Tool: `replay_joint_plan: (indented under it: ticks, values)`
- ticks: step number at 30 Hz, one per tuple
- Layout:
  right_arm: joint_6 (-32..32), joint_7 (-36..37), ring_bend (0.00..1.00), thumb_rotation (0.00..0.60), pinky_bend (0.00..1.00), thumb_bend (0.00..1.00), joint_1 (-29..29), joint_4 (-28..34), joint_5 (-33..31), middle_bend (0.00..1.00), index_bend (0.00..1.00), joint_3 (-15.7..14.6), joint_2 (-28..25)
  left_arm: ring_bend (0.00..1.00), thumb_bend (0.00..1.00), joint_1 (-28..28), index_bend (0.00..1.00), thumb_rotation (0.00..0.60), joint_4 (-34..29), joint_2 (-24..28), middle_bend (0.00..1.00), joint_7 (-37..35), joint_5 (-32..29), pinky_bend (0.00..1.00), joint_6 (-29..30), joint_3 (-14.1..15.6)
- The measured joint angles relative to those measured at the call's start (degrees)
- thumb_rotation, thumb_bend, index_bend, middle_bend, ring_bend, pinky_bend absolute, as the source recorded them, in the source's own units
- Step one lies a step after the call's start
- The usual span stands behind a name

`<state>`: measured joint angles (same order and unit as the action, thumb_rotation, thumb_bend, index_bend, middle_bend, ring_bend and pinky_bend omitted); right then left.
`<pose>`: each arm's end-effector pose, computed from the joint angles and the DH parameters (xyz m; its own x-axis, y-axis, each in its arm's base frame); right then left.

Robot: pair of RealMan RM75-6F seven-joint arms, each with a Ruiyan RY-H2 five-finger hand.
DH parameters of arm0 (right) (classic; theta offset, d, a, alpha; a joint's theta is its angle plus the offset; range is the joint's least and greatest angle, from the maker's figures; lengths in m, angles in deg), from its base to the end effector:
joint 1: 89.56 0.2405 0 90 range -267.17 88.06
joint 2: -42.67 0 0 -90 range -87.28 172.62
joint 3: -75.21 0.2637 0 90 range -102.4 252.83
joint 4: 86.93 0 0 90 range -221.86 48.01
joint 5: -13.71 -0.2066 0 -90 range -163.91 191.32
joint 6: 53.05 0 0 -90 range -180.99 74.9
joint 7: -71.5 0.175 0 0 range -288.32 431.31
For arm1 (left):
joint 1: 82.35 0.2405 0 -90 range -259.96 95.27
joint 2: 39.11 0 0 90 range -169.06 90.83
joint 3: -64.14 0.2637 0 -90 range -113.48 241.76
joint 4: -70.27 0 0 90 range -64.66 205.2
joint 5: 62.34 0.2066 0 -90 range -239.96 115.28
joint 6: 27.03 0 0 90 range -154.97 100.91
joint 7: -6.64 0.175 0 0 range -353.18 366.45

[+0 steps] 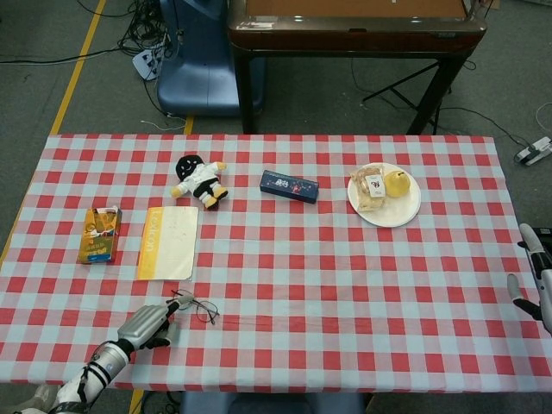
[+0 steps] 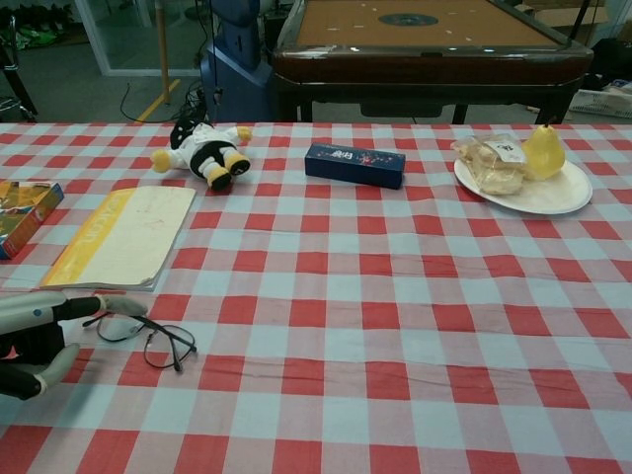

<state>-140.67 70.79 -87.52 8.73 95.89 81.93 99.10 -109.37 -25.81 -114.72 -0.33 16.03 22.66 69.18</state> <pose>-0.3216 -0.2088 0.2266 0.4696 0.0907 0.8782 -0.8820 0.0933 0.4619 -0.2484 0.2412 -0.0165 0.1687 0.6615 0.7307 0.9825 -0.1722 -0.0710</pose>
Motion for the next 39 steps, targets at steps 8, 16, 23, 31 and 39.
replay_joint_plan:
  ticks: [8, 16, 23, 31, 39]
  values:
    - [-0.15, -0.1, 0.2, 0.6, 0.18, 0.41, -0.05, 0.14, 0.15, 0.28, 0.0, -0.05, 0.09, 0.94, 0.78, -0.1, 0.07, 0.6, 0.02, 0.25, 1.0, 0.09, -0.32, 0.97, -0.66, 0.08]
    - [-0.6, -0.04, 0.2, 0.6, 0.18, 0.41, -0.37, 0.23, 0.2, 0.28, 0.0, -0.09, -0.11, 0.94, 0.78, -0.1, 0.07, 0.6, 1.48, -0.77, 1.0, -1.05, -1.63, 0.97, -1.77, -0.06]
    - [-0.53, -0.15, 0.2, 0.6, 0.18, 0.41, -0.24, 0.34, 0.3, 0.28, 0.0, -0.03, -0.06, 0.94, 0.78, 0.85, 0.07, 0.6, -1.09, 0.94, 1.0, -1.73, 0.33, 0.97, 1.94, -0.58]
    - [0.44, -0.39, 0.2, 0.6, 0.18, 0.41, 0.1, 0.49, 0.46, 0.28, 0.0, -0.28, -0.24, 0.86, 0.76, 3.15, 0.07, 0.6, -4.06, 4.66, 0.97, -0.05, 0.8, 0.94, 9.61, -2.41]
    - [2.67, -0.59, 0.2, 0.6, 0.18, 0.41, 1.11, 0.24, 1.29, 0.28, 0.0, -1.09, -0.1, 0.55, 0.64, 8.29, 0.07, 0.6, -3.38, 5.67, 0.58, 8.53, -1.61, 0.67, 23.6, -5.6]
